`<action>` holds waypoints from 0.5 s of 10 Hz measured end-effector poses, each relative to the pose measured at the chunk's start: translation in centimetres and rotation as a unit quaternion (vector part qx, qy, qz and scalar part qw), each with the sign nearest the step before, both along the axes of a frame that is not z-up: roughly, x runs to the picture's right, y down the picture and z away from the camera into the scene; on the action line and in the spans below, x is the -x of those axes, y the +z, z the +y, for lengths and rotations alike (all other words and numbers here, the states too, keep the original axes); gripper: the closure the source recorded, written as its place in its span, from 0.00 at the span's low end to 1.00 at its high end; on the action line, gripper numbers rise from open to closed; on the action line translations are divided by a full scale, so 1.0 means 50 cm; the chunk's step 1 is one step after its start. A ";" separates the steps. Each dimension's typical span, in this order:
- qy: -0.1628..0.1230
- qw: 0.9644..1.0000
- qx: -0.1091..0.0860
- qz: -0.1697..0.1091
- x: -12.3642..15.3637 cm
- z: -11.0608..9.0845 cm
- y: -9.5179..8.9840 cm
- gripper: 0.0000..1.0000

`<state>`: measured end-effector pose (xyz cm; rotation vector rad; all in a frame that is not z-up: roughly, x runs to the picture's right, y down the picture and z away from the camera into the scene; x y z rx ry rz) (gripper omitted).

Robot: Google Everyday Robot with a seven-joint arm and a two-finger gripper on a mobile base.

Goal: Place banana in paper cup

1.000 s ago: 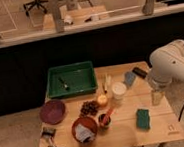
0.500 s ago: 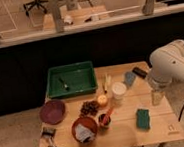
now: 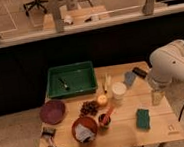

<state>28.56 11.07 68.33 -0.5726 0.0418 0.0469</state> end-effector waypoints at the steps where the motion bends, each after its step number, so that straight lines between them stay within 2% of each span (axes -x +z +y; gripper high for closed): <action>1: 0.000 1.000 0.000 0.000 0.000 0.000 0.000 0.20; 5: -0.002 1.000 -0.004 -0.001 0.000 -0.002 0.003 0.20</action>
